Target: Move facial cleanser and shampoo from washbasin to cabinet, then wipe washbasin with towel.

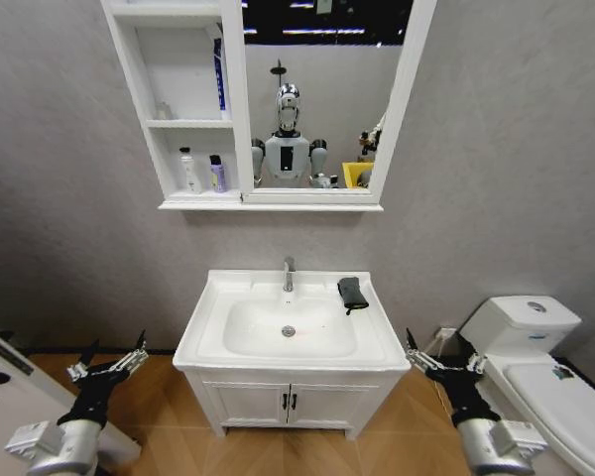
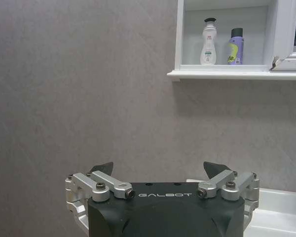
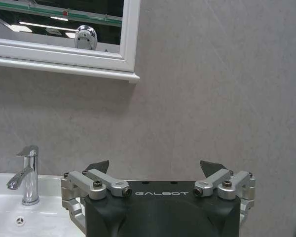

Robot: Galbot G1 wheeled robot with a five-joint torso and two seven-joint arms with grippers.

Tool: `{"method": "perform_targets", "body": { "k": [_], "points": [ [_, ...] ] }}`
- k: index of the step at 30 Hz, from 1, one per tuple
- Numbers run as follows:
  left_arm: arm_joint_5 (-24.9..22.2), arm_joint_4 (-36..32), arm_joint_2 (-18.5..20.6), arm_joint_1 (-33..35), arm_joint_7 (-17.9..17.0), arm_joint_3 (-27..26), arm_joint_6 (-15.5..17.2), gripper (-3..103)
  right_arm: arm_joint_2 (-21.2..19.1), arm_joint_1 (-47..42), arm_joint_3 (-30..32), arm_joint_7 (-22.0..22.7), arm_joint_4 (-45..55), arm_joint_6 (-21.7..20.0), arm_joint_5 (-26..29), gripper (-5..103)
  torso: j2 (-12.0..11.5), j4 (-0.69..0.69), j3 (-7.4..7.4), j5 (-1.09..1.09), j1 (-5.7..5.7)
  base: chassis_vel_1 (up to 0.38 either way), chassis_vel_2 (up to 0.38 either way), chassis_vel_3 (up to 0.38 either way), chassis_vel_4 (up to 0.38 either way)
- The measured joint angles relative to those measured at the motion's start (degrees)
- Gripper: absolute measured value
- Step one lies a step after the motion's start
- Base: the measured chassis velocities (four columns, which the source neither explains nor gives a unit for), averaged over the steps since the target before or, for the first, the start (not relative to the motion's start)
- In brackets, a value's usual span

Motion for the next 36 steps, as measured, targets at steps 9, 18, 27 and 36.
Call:
{"method": "perform_targets", "body": {
  "k": [9,18,27,36],
  "points": [
    [-0.1,-0.2,0.1,0.2,-0.1,-0.2,0.0,100,0.1,0.3,-0.5,-0.3,0.0,-0.4,-0.4,100,0.0,0.0,0.0,0.0,0.0,-0.024,0.02,0.034,-0.023],
    [-0.1,-0.6,-0.2,0.1,-0.2,0.1,0.0,100,0.2,0.1,-0.5,-0.4,-0.1,-0.4,-1.0,100,0.0,0.0,0.0,0.01,0.01,-0.055,0.064,0.081,-0.076],
    [0.0,-0.7,-1.2,0.0,-0.2,0.3,-0.2,100,-0.5,0.7,-0.7,-0.4,-0.7,-0.7,-1.3,100,0.0,0.0,0.0,0.0,0.01,-0.041,0.052,0.046,-0.054],
    [0.7,-1.1,-1.8,-0.4,-0.4,1.0,-0.2,100,-0.9,1.0,-0.7,-0.3,-1.9,-0.5,-1.2,100,0.0,0.0,0.0,0.01,0.0,-0.06,0.045,0.05,-0.044]
  ]
}}
